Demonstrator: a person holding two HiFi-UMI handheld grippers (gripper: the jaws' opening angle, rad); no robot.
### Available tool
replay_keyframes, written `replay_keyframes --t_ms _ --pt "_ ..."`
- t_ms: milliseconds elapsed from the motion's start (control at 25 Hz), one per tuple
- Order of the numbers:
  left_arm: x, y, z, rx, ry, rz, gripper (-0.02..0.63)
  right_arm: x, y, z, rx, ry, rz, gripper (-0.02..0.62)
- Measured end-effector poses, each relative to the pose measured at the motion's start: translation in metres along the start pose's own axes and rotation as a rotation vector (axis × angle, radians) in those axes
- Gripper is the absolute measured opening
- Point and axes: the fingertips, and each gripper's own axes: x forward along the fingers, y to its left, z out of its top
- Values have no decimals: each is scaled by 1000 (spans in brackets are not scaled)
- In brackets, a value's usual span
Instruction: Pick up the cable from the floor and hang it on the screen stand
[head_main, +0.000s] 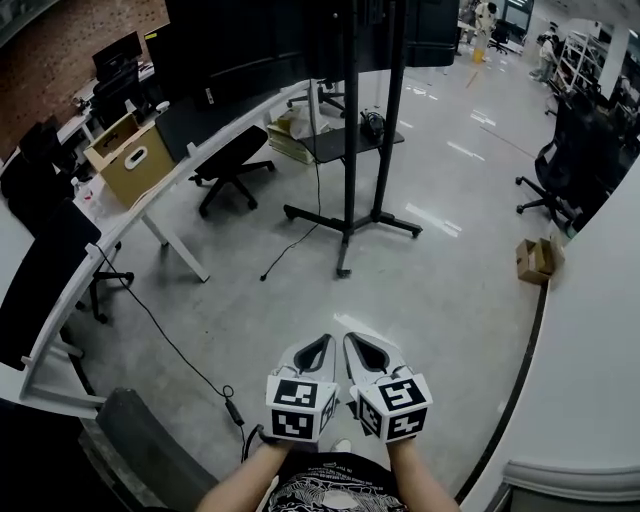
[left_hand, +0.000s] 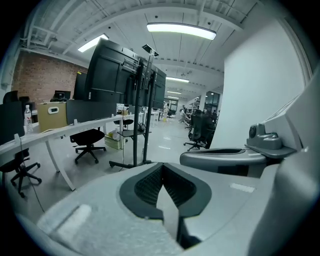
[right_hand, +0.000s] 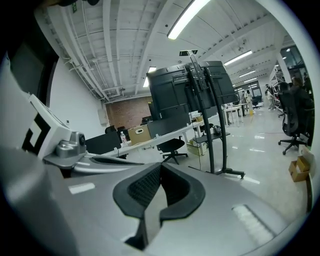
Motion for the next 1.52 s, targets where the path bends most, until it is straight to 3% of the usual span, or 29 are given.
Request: replay_keyframes --t_ms 320,720,1080,1280,1520 --pt "68 95 25 -59 -2 56 2 113 -13 22 -41 48 57 0" --pt "151 244 66 -135 37 98 2 285 -15 61 -55 136 123 0" --pt "206 339 78 -179 51 113 2 395 -21 71 -61 188 137 0" --pt "245 382 61 -197 50 128 3 450 -34 54 -88 204 181 0" --pt "309 446 8 -229 40 156 3 545 -72 -9 -127 253 218 5"
